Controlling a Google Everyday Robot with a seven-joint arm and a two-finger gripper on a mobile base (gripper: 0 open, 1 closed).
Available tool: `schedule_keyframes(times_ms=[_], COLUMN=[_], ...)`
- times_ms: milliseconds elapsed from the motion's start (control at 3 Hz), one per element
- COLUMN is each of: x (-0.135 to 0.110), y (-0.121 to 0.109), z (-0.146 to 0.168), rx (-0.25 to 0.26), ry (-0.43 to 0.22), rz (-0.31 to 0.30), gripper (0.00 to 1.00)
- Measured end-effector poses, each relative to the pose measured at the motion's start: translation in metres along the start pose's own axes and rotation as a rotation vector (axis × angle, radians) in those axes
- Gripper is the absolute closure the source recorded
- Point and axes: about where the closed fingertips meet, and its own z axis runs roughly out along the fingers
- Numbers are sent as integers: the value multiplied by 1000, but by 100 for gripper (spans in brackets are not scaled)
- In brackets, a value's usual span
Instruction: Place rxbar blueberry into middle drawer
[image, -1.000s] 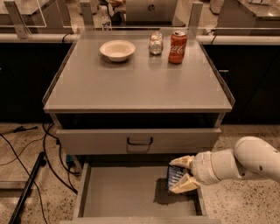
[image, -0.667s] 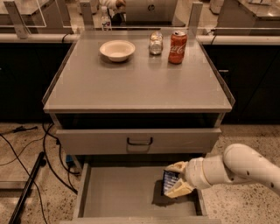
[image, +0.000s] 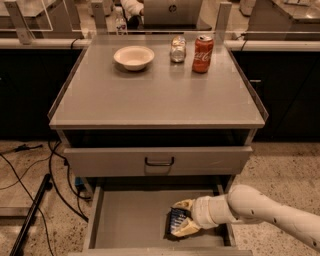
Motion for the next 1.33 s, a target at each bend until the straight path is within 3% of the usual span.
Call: schedule_keyframes(times_ms=[667, 1333], x=[12, 33], y=[-2, -18], z=[13, 67], rx=[21, 41], ry=[7, 0], rz=[-6, -51], gripper=[100, 100])
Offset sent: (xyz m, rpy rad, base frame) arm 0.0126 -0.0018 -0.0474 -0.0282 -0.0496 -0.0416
